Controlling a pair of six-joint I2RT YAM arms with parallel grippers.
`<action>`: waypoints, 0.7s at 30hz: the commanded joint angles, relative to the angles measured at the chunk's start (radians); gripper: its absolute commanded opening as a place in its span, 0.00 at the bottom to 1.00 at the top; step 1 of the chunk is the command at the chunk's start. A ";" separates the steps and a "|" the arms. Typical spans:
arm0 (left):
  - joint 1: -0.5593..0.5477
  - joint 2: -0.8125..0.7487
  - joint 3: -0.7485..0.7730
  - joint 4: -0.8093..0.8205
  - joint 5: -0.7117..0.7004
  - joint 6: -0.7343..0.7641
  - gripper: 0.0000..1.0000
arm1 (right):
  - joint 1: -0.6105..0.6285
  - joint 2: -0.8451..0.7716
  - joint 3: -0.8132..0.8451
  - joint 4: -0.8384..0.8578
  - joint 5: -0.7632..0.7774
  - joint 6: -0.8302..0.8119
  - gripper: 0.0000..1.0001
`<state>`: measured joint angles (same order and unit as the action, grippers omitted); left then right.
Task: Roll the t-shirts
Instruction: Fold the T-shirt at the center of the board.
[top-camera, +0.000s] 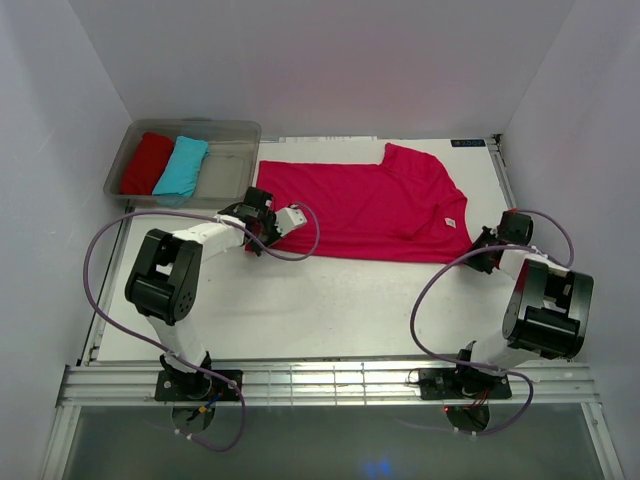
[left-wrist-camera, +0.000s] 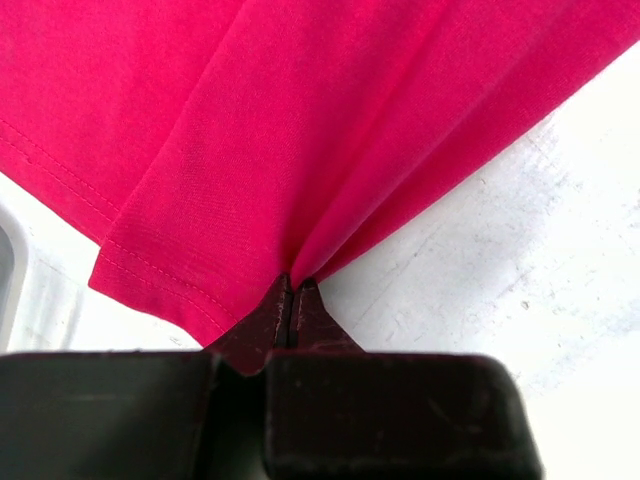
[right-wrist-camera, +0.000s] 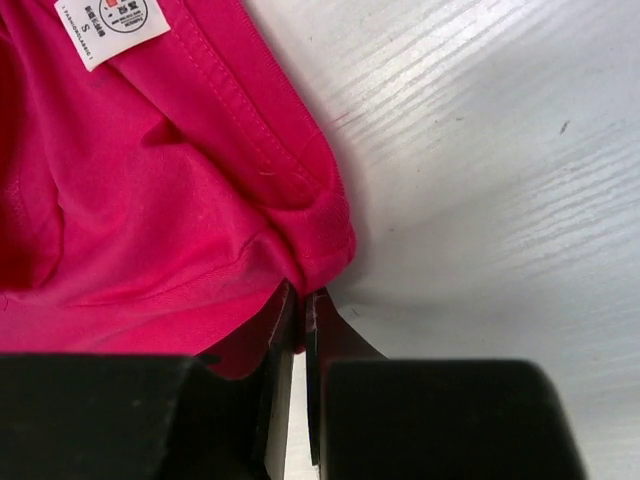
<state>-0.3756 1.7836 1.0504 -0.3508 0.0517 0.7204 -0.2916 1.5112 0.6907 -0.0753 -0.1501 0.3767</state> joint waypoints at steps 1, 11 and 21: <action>0.003 -0.049 0.036 -0.120 -0.036 -0.035 0.00 | -0.015 -0.067 -0.005 -0.049 -0.002 0.001 0.08; -0.048 -0.383 -0.208 -0.315 0.119 -0.111 0.00 | -0.029 -0.354 -0.163 -0.274 0.072 0.040 0.08; -0.120 -0.647 -0.316 -0.479 0.117 -0.110 0.00 | -0.037 -0.631 -0.235 -0.440 0.122 0.198 0.08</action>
<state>-0.4889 1.1847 0.7422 -0.7666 0.1444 0.6121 -0.3214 0.8837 0.4610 -0.4637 -0.0368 0.4957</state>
